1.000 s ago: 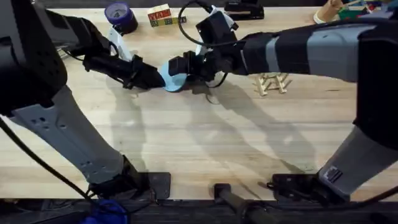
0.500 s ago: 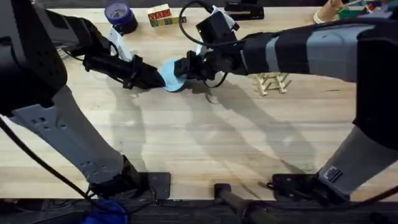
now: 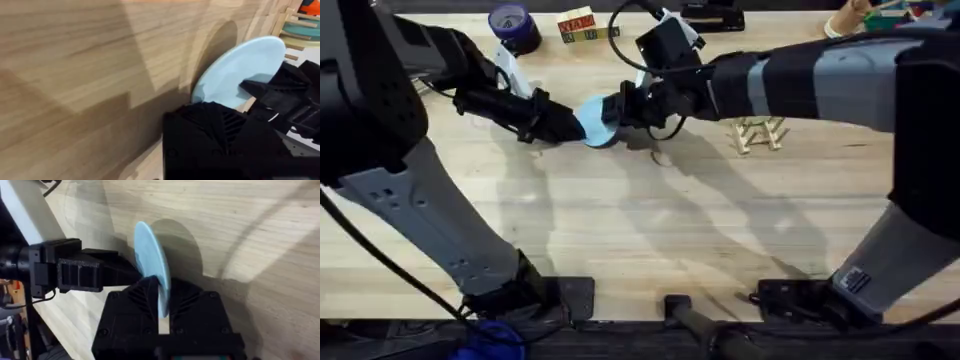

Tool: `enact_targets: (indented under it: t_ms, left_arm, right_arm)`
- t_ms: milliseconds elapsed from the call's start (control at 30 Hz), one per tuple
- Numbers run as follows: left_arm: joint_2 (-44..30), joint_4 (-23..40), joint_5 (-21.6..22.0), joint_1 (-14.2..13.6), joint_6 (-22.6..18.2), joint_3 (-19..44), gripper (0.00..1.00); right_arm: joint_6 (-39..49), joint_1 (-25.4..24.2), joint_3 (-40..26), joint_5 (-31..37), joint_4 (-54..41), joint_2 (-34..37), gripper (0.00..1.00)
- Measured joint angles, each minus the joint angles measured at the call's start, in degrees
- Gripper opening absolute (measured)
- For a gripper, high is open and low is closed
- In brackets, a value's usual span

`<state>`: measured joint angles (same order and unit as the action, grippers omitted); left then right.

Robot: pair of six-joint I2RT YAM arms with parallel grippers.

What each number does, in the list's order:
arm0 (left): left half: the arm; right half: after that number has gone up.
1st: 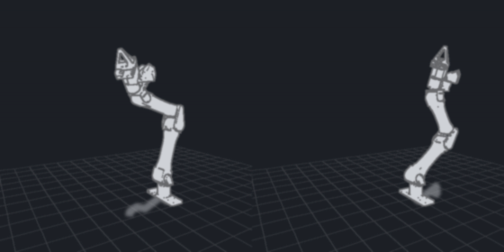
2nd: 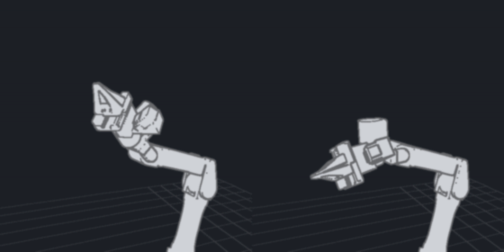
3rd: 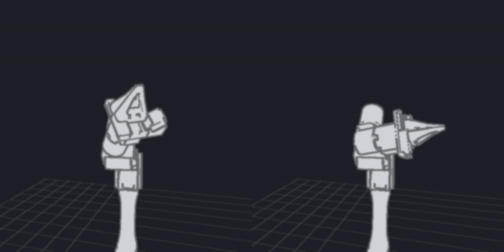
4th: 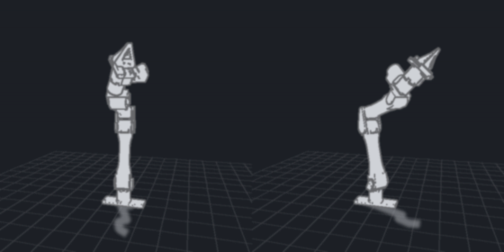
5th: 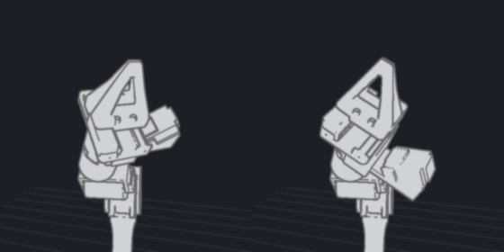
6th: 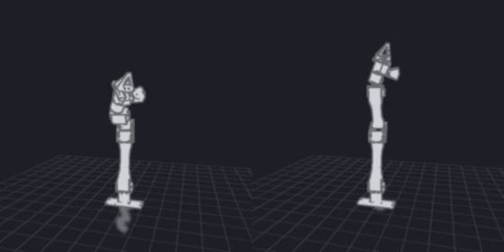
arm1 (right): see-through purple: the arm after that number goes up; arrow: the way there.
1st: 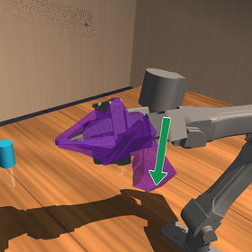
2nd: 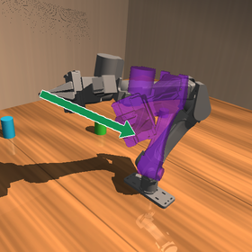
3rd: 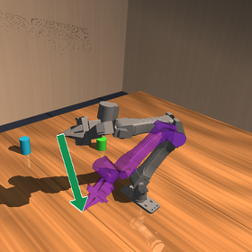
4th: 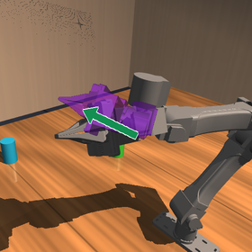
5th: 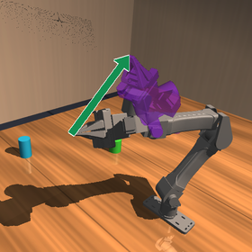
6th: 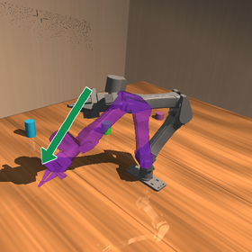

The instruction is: Pick up the plates from the table one by one and place each into a slot on the dish rack.

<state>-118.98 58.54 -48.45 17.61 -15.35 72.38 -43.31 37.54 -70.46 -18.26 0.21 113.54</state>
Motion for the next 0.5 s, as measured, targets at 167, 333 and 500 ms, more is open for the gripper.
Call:
enact_targets:
  t_ms: [167,333,500]
  left_arm:
    - [0.0,0.0,0.0,0.0,0.2,0.0,0.042]
    - [0.0,0.0,0.0,0.0,0.2,0.0,0.042]
    - [-0.1,1.2,0.4,0.0,0.2,0.8,0.043]
  right_arm:
    - [0.0,0.0,0.0,0.0,0.1,0.0,0.099]
    - [0.0,-0.1,0.0,-0.2,0.1,0.0,0.090]
    - [0.0,-0.1,-0.2,-0.4,0.2,0.0,0.080]
